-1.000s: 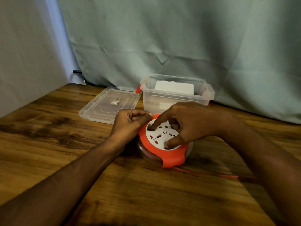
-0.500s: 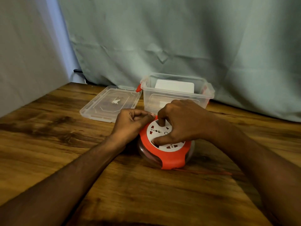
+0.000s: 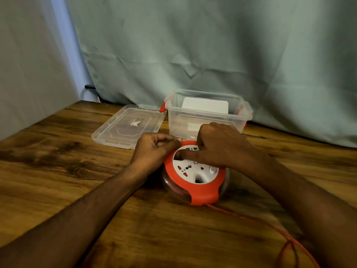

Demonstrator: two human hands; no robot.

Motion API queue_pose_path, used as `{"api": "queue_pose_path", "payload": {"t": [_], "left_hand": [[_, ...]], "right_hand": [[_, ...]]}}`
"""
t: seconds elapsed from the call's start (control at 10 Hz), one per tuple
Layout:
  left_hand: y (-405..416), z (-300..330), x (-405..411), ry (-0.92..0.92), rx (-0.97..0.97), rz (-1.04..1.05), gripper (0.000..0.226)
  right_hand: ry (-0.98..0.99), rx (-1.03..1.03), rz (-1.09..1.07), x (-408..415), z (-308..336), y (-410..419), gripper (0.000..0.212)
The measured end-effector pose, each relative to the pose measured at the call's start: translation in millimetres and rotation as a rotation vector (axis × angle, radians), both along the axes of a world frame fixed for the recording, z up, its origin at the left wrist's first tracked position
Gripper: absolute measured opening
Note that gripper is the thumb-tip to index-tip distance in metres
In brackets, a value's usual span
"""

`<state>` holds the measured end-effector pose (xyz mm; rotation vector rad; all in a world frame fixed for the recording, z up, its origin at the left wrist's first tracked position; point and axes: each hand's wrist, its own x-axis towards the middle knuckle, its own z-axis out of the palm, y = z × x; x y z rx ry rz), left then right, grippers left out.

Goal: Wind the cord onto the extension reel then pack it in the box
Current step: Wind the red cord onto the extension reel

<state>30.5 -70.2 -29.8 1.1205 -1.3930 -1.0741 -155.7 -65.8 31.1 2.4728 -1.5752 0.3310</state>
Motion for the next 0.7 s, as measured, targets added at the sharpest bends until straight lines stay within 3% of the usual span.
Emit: {"api": "queue_pose_path", "payload": {"t": [0.1,0.2,0.3,0.4,0.7], "left_hand": [[0.5,0.2,0.5,0.008,0.000,-0.001,0.010],[0.1,0.2,1.3,0.013,-0.011,-0.008,0.013],[1.1,0.5,1.9,0.019,-0.012,-0.023,0.014],[2.2,1.7,1.1,0.020,-0.010,-0.031,0.014],[-1.0,-0.3,1.6,-0.016,-0.008,0.002,0.015]], "right_hand": [[0.032,0.055,0.085,-4.6,12.3,-1.3,0.058],[0.029,0.167,0.280,-10.1,28.5,2.8,0.032],[-0.039,0.358,0.440,-14.1,34.9,8.7,0.038],[-0.022,0.438,0.453,-15.5,37.1,11.9,0.053],[0.039,0.444,0.402,-13.3,34.3,11.0,0.054]]}}
